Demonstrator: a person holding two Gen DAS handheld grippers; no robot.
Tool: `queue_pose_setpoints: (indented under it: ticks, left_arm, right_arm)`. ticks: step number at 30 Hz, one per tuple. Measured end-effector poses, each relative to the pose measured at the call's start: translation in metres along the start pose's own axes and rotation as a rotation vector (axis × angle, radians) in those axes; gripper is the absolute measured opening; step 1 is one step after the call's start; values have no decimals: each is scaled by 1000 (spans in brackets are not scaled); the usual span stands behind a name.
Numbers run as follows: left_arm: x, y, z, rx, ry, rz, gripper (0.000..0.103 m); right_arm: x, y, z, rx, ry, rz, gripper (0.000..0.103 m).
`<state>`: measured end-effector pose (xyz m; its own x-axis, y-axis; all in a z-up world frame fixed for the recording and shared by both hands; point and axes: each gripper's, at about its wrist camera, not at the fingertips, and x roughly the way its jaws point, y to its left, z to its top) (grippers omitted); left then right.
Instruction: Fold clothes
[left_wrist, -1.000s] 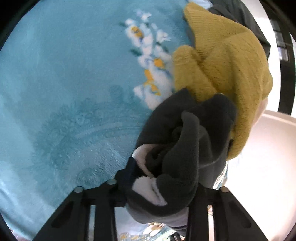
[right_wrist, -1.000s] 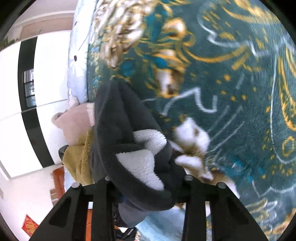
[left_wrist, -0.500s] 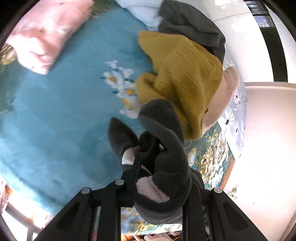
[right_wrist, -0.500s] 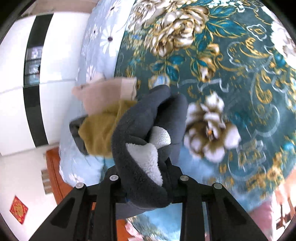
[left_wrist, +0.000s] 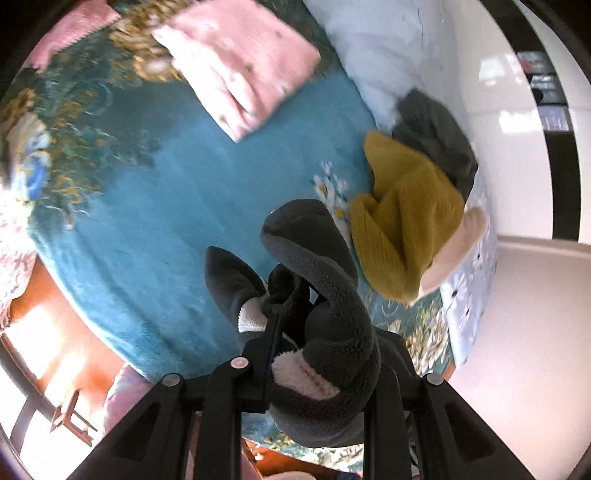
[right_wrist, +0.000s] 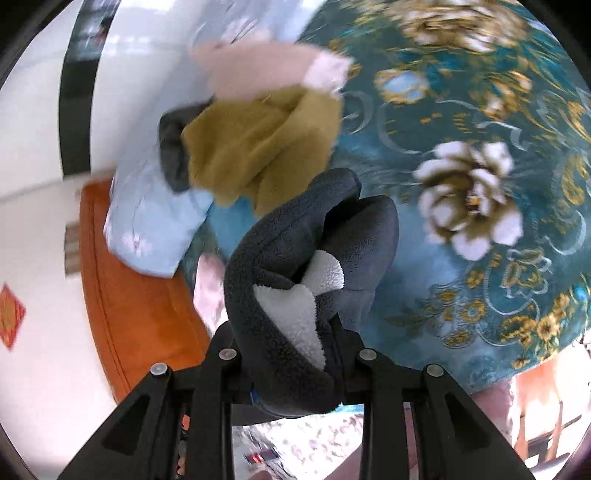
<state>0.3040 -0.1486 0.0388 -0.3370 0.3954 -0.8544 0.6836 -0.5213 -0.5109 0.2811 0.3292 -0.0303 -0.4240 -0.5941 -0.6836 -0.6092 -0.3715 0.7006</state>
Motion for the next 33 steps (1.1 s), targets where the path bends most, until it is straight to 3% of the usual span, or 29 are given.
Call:
queue_pose_setpoints:
  ticks: [8, 15, 25, 33]
  left_arm:
    - [-57, 62, 3, -129, -92, -36, 24]
    - [-76, 104, 49, -188, -79, -87, 24]
    - [-87, 94, 207, -72, 46, -146, 24]
    - [-113, 63, 345, 18, 63, -187, 24]
  right_arm:
    - [40, 65, -17, -169, 138, -13, 29]
    - [82, 119, -42, -239, 163, -42, 29]
    - [140, 194, -72, -138, 48, -61, 29]
    - [209, 320, -66, -221, 4, -35, 29]
